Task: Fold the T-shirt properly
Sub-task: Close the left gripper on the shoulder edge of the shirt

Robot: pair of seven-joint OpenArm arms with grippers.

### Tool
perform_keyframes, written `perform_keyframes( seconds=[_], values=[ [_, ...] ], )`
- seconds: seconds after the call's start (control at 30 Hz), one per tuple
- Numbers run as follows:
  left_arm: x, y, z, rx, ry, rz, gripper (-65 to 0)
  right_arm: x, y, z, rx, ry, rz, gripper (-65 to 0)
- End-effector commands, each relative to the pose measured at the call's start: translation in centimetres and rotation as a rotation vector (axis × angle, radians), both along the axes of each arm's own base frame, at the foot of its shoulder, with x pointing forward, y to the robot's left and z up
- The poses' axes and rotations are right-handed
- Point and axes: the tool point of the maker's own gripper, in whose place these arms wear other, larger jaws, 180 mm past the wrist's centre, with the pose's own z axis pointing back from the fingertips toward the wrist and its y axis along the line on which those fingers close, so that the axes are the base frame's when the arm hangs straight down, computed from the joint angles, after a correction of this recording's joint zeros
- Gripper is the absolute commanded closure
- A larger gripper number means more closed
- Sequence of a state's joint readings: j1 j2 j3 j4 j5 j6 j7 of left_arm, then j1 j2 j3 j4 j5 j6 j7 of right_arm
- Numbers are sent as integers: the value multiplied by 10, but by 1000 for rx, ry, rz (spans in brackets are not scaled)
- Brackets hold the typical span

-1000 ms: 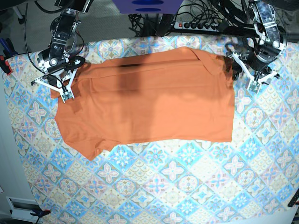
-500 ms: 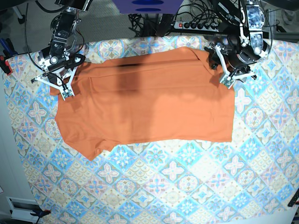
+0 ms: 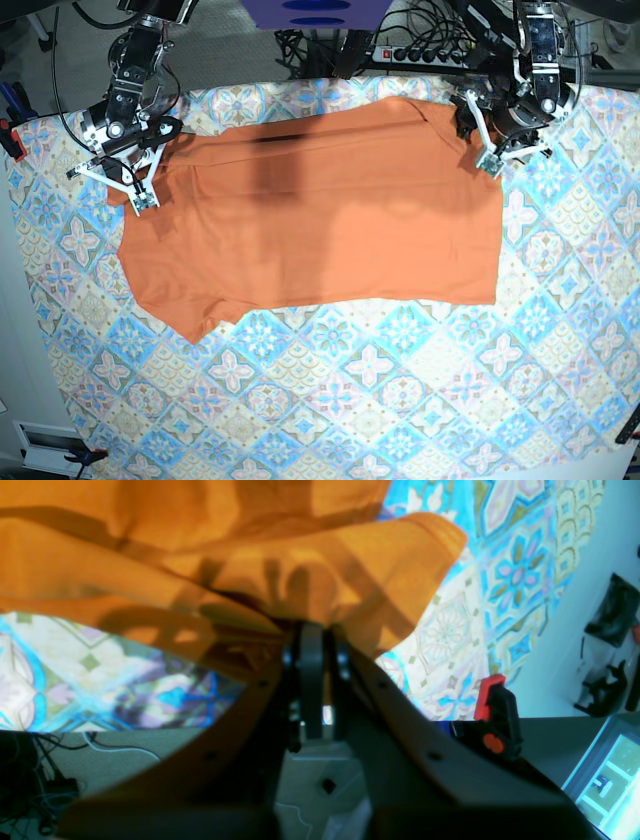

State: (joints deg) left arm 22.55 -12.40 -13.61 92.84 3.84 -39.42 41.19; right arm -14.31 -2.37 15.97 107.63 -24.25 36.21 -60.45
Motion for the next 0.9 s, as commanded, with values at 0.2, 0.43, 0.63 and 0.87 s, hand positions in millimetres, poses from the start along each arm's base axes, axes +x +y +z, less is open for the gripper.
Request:
perform_keyframes(
  seconds=[0.2, 0.43, 0.63, 0.87],
  values=[
    [-11, -20, 2, -18, 13, -76, -360, 6, -3, 7, -15, -27, 3, -11],
    [-17, -36, 31, -69, -47, -102, -360, 8, -3, 8, -15, -32, 3, -11],
    [-24, -27, 16, -69, -1, -87, -340, 8, -3, 8, -15, -32, 3, -11],
    [-40, -32, -5, -82, 78, -103, -157, 8, -3, 9, -15, -33, 3, -11]
  ],
)
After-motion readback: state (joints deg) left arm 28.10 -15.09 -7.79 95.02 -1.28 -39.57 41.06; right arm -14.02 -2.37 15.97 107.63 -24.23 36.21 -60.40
